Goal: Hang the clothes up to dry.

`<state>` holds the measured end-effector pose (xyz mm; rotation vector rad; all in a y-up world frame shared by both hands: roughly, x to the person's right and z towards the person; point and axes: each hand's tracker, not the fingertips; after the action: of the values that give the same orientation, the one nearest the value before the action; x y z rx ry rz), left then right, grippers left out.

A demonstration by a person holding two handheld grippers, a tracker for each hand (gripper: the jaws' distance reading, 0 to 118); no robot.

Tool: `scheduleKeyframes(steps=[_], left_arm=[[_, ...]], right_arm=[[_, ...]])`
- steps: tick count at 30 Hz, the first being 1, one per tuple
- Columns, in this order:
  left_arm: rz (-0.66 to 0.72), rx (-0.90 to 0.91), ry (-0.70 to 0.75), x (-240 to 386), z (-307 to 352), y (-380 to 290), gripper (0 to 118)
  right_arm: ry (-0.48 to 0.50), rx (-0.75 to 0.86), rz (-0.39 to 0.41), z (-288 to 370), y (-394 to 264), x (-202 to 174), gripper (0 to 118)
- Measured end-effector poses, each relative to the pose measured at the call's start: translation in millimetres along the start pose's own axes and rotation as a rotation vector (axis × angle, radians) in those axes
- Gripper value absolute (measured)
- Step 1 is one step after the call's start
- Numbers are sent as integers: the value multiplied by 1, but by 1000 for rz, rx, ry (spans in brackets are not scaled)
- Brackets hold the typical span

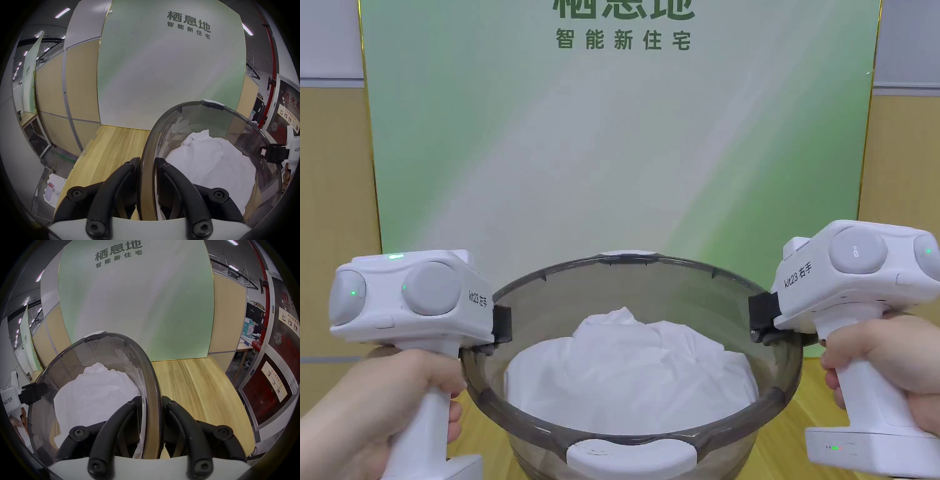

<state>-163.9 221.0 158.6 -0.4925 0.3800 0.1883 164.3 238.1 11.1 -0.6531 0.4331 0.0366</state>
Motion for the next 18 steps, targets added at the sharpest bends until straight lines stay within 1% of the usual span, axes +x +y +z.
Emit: scheduleKeyframes(steps=[18], left_arm=[[-11, -16, 12, 1, 9, -1, 18]], right_arm=[[5, -1, 10, 13, -10, -4, 20]])
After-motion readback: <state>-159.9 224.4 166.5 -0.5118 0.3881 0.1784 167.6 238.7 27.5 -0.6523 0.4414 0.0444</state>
